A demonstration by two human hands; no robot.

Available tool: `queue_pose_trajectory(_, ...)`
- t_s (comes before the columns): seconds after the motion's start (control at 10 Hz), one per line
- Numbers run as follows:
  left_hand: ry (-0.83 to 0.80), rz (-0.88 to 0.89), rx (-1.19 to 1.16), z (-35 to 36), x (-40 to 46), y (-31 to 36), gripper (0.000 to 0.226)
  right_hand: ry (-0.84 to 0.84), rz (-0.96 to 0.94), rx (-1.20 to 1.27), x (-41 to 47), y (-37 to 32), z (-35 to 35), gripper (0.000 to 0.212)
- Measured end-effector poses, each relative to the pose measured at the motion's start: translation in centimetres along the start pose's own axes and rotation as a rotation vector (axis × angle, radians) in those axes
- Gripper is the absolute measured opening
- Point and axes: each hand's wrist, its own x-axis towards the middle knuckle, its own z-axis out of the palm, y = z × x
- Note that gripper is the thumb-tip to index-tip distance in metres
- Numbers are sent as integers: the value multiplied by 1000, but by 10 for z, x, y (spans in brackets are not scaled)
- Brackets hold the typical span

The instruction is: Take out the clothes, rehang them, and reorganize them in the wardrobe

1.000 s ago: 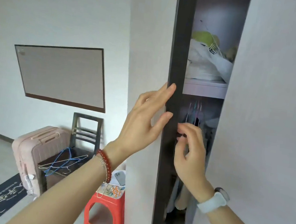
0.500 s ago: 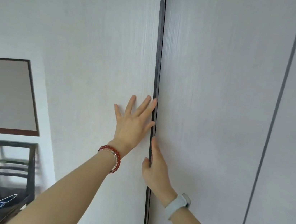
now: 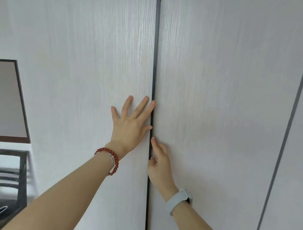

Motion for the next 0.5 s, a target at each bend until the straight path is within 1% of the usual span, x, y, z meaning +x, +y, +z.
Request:
queue_pose_trajectory(0.1,12,7,-17,3,-2,0,70,-12,6,25,-1,1,-2,63)
queue_pose_trajectory(0.2,-19,-16,-14,8,3,1,72,-55,13,-18,2,1,-4,65)
queue_pose_trajectory(0.3,-50,-26,3,16,6,3,74,-71,-78,-265,6,9,-1,69)
queue_pose_trajectory(0.4,-43,-35,5,18,6,6,75,-106,-111,-423,2,14,-4,75)
queue_pose_trajectory(0.5,-46,-27,22,20,7,6,75,-47,-25,-260,2,9,-18,65)
